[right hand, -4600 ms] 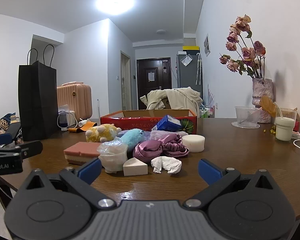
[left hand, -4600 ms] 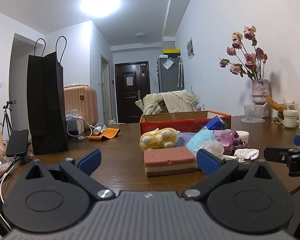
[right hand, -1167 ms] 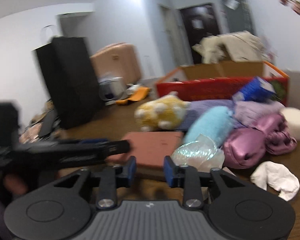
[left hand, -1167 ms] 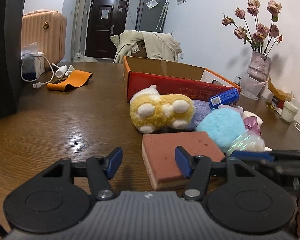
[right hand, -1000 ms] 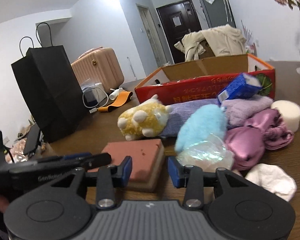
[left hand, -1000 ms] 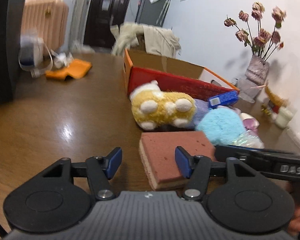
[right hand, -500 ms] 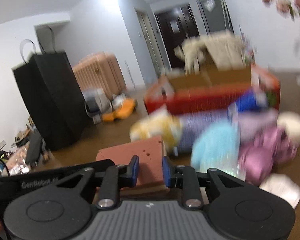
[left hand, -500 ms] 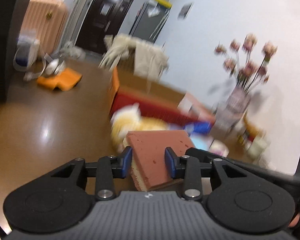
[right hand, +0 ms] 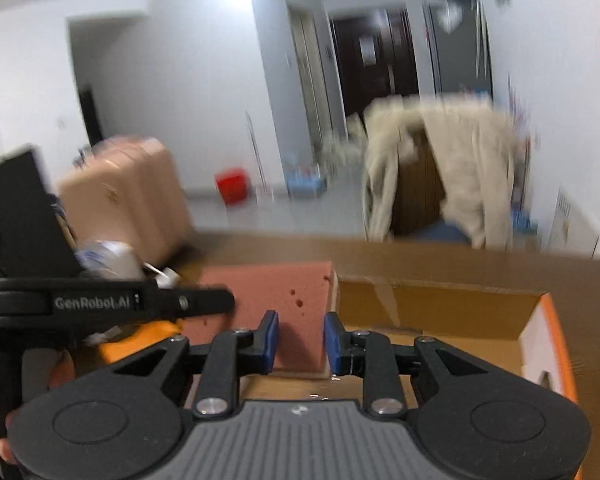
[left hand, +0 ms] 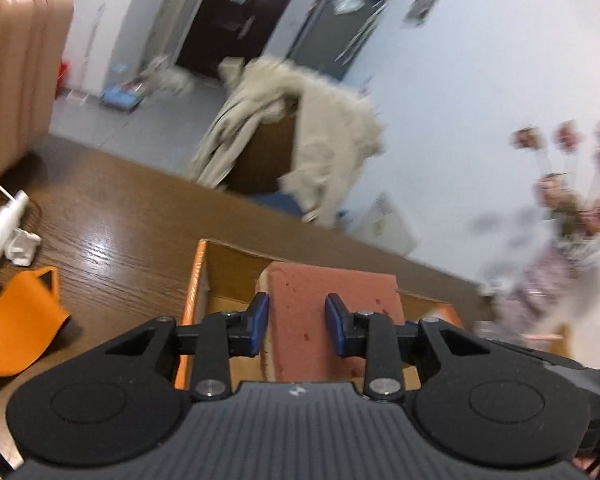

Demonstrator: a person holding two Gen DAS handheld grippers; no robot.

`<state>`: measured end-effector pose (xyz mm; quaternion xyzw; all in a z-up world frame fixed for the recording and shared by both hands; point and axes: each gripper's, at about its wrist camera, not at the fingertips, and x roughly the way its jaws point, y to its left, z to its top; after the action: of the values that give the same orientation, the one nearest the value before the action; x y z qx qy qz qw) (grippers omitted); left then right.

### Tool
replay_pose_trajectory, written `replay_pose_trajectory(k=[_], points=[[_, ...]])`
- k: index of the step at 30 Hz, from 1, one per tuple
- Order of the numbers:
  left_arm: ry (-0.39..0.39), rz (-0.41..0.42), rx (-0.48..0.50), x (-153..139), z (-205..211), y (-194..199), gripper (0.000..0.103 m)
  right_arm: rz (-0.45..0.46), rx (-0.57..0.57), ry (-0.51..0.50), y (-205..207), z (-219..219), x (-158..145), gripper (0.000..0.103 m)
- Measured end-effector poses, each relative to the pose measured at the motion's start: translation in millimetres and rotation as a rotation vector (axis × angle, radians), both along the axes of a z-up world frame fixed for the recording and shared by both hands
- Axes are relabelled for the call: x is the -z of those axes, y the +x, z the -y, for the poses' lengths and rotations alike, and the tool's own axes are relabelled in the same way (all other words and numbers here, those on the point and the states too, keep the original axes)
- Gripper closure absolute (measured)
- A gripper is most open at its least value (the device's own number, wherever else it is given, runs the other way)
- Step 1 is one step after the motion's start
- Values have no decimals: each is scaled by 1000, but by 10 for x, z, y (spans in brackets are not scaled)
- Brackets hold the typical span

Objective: Organize soft objects
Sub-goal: 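Carry the pink sponge into the cardboard box and open both grippers, then move both grippers back over the pile of soft items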

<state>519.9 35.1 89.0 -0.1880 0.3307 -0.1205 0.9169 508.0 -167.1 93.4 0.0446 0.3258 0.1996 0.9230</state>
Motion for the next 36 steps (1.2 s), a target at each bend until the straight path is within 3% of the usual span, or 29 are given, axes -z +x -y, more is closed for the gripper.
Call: replay_pose_trajectory(k=[3,8,12,16,21,28,32,36], points=[[115,-62,-37,220,120,410,71,-102,-23,-39,533,-109,345,79],[142,-22,-26,299,101,524,62,-200,-68,-92,742,-281,714,78],[136,-29,-46,277,40,506,60,-145,-106,-94,558,-315,576,77],[166,3,-38,97,-18,260,56,-75,-107,-126,297,-248,252,69],[226,97,-12,-338,-84,-392,43,17,-99,-138,-192,-35,-271,58],[270,254,7,-854,-201,-1601,27,148,-62,-128,-1259,359,-823,45],[275,303,25,-946,-245,-2292,22,204,-47,-99,-1964,603,-914,40],[333,360,45,-883,-216,-2957,18,277,-6,-79,-2651,814,-880,32]])
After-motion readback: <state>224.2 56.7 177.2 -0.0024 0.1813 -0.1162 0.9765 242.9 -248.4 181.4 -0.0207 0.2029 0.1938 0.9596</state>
